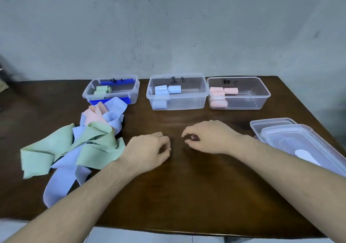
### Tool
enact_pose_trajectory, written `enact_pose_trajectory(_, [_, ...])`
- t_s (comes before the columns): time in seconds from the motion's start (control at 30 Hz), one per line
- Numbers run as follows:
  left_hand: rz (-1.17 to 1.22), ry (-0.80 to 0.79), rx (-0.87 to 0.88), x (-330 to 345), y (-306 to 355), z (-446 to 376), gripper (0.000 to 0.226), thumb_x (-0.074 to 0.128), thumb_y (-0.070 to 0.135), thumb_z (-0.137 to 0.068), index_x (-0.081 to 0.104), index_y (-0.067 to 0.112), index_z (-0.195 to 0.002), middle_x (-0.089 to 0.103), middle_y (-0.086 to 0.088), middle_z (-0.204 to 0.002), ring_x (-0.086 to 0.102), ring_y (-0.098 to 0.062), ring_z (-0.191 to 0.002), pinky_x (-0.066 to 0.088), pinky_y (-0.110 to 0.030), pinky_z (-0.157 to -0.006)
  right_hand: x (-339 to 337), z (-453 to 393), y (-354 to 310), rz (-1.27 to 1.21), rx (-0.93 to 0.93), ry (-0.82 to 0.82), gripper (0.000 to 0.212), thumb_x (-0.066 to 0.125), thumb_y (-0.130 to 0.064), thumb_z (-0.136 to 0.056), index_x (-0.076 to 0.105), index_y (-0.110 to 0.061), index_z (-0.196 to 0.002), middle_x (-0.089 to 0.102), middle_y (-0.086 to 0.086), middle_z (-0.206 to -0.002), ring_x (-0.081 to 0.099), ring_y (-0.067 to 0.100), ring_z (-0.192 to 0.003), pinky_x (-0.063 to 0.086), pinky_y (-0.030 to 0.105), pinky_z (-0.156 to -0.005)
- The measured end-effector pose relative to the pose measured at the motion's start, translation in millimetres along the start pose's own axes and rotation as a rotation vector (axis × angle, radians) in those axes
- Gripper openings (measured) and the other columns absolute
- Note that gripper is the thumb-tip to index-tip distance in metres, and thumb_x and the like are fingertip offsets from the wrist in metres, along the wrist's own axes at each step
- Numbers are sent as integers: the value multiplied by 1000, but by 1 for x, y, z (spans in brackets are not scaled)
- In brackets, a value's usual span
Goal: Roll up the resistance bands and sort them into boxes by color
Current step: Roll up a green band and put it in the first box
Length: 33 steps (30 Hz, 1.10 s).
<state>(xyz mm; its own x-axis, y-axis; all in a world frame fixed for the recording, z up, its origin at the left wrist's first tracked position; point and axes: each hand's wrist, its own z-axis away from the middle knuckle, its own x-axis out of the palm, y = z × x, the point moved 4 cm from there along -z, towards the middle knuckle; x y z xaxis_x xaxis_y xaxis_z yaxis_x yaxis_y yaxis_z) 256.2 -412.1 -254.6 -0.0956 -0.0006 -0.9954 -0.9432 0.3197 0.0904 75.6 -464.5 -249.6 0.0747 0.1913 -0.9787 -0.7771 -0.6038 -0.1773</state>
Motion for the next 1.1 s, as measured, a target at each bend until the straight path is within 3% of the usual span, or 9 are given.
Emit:
enact_pose_trajectory(0.13, [-72,88,13,-10,-26,2,21,48,46,-94,63,33,-101,57,11,-102,58,-14,-95,51,-34,-73,-3,-25,-18,-8,-7,19,30,47,-49,-99,57,-44,-127,65,-17,-108,60,10,-95,47,28,-77])
enact_pose_trajectory(0.23, [-188,207,-56,-25,-55,2,22,51,46,-92,62,29,-102,57,7,-110,52,-20,-109,42,-43,-91,-3,-45,-33,-24,-13,33,29,47,-49,-98,57,-45,-125,64,-19,-104,57,9,-90,47,29,-76])
enact_pose_trajectory(0.33, [-210,122,-207,-30,-86,4,35,53,50,-92,53,33,-122,44,6,-137,35,-21,-133,31,-56,-106,-3,-62,-46,-47,-18,17,28,48,-47,-99,58,-45,-125,65,-19,-106,57,7,-91,44,26,-74])
enact_pose_trajectory(0.4, [-240,45,-256,-27,-102,8,46,54,52,-91,46,35,-132,35,4,-146,27,-23,-139,33,-58,-106,-2,-73,-55,-49,-27,-9,27,49,-47,-99,58,-44,-125,65,-18,-107,58,5,-92,44,23,-72])
enact_pose_trajectory(0.53, [-147,57,-226,-21,-124,19,42,56,23,-92,50,29,-133,36,1,-138,37,-23,-124,48,-38,-94,1,-88,-66,-50,-39,-48,28,49,-45,-100,58,-42,-127,66,-16,-108,59,4,-93,46,22,-74])
enact_pose_trajectory(0.67, [133,65,-160,-18,-131,19,47,52,-5,-86,60,26,-120,41,3,-125,48,-19,-105,45,-26,-83,2,-96,-75,-29,-44,-62,29,49,-45,-99,57,-43,-127,67,-15,-110,61,6,-96,53,28,-82])
enact_pose_trajectory(0.87, [438,203,-88,-39,-118,9,34,58,2,-93,65,30,-112,44,13,-121,48,-4,-108,33,0,-77,-4,-95,-87,-82,-58,-13,31,52,-47,-97,54,-45,-127,68,-16,-110,62,10,-98,54,33,-82])
enact_pose_trajectory(1.0, [601,256,0,-49,-93,-1,35,62,0,-89,64,32,-104,46,15,-117,51,-4,-106,34,4,-79,-11,-87,-86,-183,11,5,51,64,-54,-88,43,-34,-130,65,-15,-102,63,10,-89,55,34,-76])
enact_pose_trajectory(1.1, [707,282,124,-53,-69,-10,39,59,-7,-86,65,26,-107,46,14,-115,49,2,-110,33,-1,-90,-15,-76,-84,-322,82,23,61,70,-55,-81,41,-36,-131,63,-14,-101,62,9,-88,55,30,-76])
